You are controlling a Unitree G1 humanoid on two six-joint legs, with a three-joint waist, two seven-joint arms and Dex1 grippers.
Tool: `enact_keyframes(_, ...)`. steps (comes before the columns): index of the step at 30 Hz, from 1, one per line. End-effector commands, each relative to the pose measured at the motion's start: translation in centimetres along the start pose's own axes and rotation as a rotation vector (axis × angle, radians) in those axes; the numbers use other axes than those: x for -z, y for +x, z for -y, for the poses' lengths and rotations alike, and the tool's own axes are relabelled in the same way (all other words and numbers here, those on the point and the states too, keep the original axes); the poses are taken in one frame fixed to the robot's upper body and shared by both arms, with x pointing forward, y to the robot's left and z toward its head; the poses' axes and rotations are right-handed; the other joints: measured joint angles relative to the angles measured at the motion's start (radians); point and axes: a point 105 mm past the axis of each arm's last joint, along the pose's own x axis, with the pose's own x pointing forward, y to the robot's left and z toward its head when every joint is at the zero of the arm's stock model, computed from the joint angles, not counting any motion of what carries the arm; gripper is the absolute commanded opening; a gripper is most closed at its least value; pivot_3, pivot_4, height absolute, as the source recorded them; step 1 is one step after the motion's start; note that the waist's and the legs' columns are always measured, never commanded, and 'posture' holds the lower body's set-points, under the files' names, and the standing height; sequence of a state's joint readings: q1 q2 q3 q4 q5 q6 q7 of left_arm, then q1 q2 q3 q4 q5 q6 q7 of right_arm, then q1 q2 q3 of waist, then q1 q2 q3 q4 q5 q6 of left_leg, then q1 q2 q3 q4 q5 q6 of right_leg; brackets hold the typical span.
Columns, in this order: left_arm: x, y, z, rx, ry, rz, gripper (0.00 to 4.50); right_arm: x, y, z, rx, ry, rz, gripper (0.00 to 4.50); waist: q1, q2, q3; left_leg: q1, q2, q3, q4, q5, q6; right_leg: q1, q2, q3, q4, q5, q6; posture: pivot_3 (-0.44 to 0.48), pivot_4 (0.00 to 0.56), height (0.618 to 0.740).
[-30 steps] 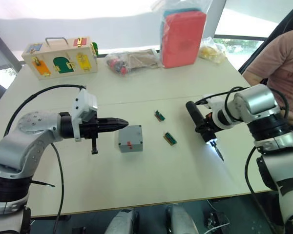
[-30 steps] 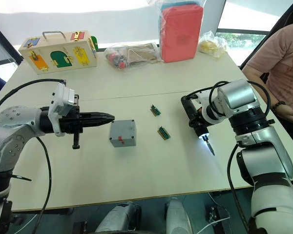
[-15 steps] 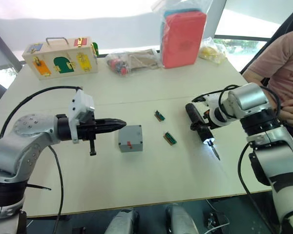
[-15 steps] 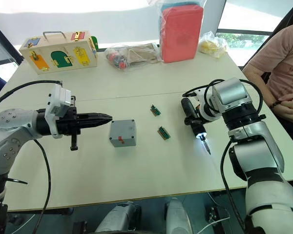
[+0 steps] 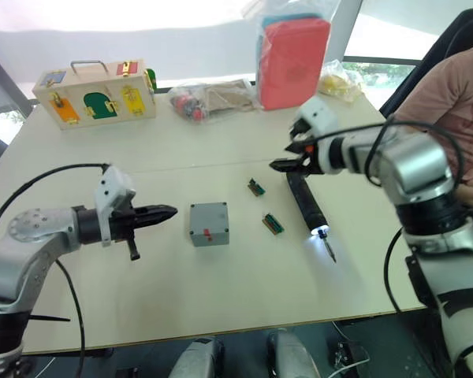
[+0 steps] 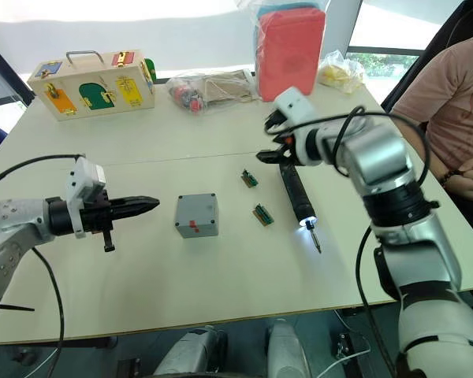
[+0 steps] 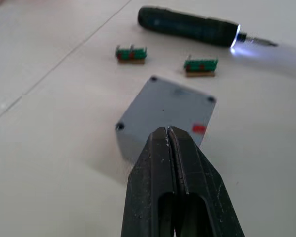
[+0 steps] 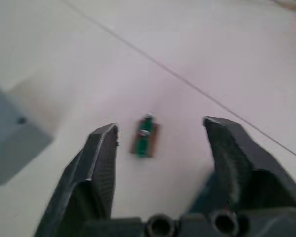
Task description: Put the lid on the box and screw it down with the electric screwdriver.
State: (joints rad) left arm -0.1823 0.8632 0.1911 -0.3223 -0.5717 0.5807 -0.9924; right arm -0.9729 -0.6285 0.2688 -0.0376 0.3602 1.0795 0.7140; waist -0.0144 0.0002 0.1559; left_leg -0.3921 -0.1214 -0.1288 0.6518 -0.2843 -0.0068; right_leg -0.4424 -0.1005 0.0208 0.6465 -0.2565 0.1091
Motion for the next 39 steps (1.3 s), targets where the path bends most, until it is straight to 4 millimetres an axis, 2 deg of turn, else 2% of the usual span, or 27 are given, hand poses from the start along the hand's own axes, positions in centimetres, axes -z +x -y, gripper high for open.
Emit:
enact_keyframes(1,0.3,-0.9,-0.8,-0.058,0.059,-0.029,0.0,-1.4,0.2,-2.3,-0.061,-0.126,0.085,1.22,0.003,0.0,0.0,0.0,0.0,0.0,0.0,0.0,0.0,0.0,0.0,0.0,0.0,0.0,0.0,0.0,0.15,0.74)
enact_keyframes(4,1.6,-1.2,-1.1,-0.089,0.044,-0.056,0.0,0.0,1.5,-4.2,-0.107,-0.176,0.08,0.12,0.002,0.0,0.0,0.0,0.0,0.0,0.0,0.0,0.0,0.001,0.0,0.0,0.0,0.0,0.0,0.0,0.15,0.74)
enact_keyframes(8,3.1,-0.5,-0.7,-0.09,0.034,-0.079,0.0,1.9,2.7,-5.7,-0.135,-0.229,0.054,0.12,0.002,0.0,0.0,0.0,0.0,0.0,0.0,0.0,0.0,0.001,0.0,0.0,0.0,0.0,0.0,0.0,0.15,0.74)
enact_keyframes(12,4.5,1.1,-0.4,-0.085,0.034,-0.091,0.0,4.4,4.1,-6.6,-0.129,-0.316,-0.009,0.12,0.003,0.0,0.0,0.001,0.0,0.0,0.001,0.0,0.0,0.001,-0.001,0.0,0.0,0.0,0.0,0.0,0.15,0.74)
enact_keyframes(19,5.8,2.6,-1.0,-0.085,0.049,-0.104,0.0,5.9,5.3,-9.0,-0.201,-0.325,-0.029,0.12,0.001,0.0,0.0,0.001,0.0,-0.001,0.001,0.0,0.0,0.0,0.0,0.0,0.001,0.0,0.0,0.0,0.15,0.74)
enact_keyframes(24,5.4,4.4,-1.5,-0.072,0.057,-0.07,0.0,5.8,5.3,-10.5,-0.262,-0.338,-0.02,0.12,0.002,-0.001,0.0,0.001,0.0,-0.001,0.001,0.0,-0.001,0.001,0.0,-0.001,0.001,0.0,0.0,0.0,0.15,0.74)
enact_keyframes(39,5.3,7.6,-1.8,0.042,0.078,-0.05,0.0,4.9,4.5,-11.8,-0.327,-0.257,-0.008,0.12,0.001,-0.001,-0.001,0.001,-0.001,-0.002,0.002,0.0,-0.001,0.001,0.0,-0.002,0.002,0.0,0.0,0.0,0.15,0.74)
